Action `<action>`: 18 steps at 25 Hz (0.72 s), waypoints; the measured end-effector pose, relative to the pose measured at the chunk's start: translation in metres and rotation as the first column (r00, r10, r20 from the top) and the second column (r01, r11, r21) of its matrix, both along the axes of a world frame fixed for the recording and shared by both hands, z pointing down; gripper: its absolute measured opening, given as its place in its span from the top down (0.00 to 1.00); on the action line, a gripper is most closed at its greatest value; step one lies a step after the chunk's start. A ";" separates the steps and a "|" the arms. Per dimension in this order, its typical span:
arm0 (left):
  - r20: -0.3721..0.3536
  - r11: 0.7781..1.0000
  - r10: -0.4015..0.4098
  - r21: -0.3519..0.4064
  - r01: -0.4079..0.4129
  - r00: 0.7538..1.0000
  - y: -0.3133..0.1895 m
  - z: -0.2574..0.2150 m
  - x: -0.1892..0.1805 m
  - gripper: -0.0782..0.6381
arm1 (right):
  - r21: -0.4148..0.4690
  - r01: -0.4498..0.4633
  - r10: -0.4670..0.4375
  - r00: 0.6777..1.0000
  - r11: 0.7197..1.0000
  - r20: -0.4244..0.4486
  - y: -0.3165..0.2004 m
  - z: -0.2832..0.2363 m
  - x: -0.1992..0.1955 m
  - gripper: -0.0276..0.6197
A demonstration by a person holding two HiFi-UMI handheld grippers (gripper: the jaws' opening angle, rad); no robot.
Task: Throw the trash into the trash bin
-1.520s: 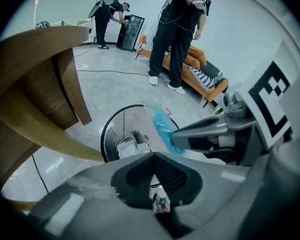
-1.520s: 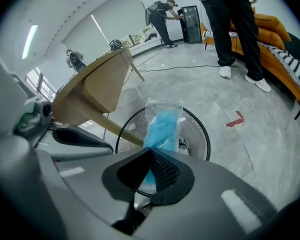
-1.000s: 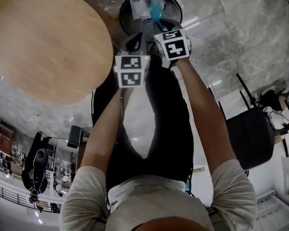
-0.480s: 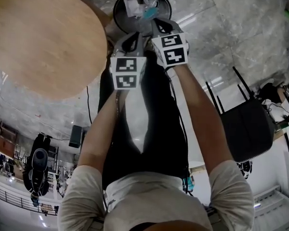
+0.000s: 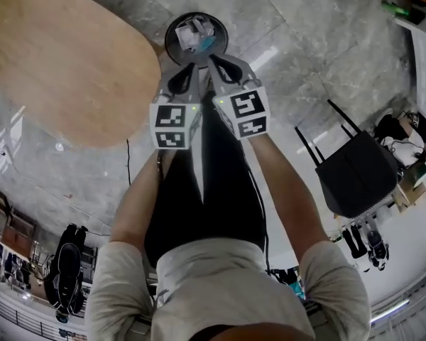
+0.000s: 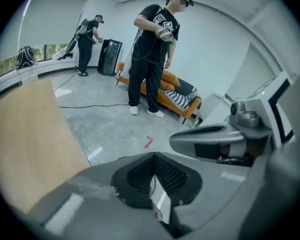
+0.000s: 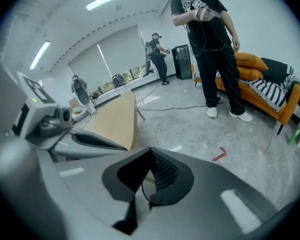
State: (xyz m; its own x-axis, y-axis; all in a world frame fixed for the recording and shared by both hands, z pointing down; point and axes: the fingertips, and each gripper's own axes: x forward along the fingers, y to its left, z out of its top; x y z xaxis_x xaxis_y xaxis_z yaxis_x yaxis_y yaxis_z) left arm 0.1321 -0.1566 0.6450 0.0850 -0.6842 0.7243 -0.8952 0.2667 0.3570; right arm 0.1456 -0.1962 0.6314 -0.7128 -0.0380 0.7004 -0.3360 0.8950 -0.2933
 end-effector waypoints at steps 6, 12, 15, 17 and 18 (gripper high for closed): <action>0.037 0.998 0.039 0.055 -0.041 0.999 0.000 -0.073 -0.011 0.87 | 0.070 -0.045 0.041 0.997 0.997 0.069 0.001 -0.090 -0.004 0.95; 0.212 0.976 0.070 0.186 -0.111 0.975 -0.006 -0.185 -0.046 0.87 | 0.183 -0.074 0.039 0.982 0.980 0.187 -0.003 -0.204 -0.021 0.95; 0.230 0.957 0.068 0.260 -0.129 0.971 -0.003 -0.246 -0.049 0.87 | 0.240 -0.068 0.011 0.973 0.968 0.230 0.008 -0.265 -0.026 0.95; 0.234 0.945 0.070 0.297 -0.140 0.970 -0.002 -0.280 -0.051 0.87 | 0.280 -0.074 0.001 0.968 0.957 0.252 0.011 -0.303 -0.029 0.95; 0.239 0.938 0.069 0.314 -0.144 0.969 -0.003 -0.296 -0.053 0.87 | 0.299 -0.084 0.001 0.963 0.951 0.270 0.010 -0.323 -0.031 0.95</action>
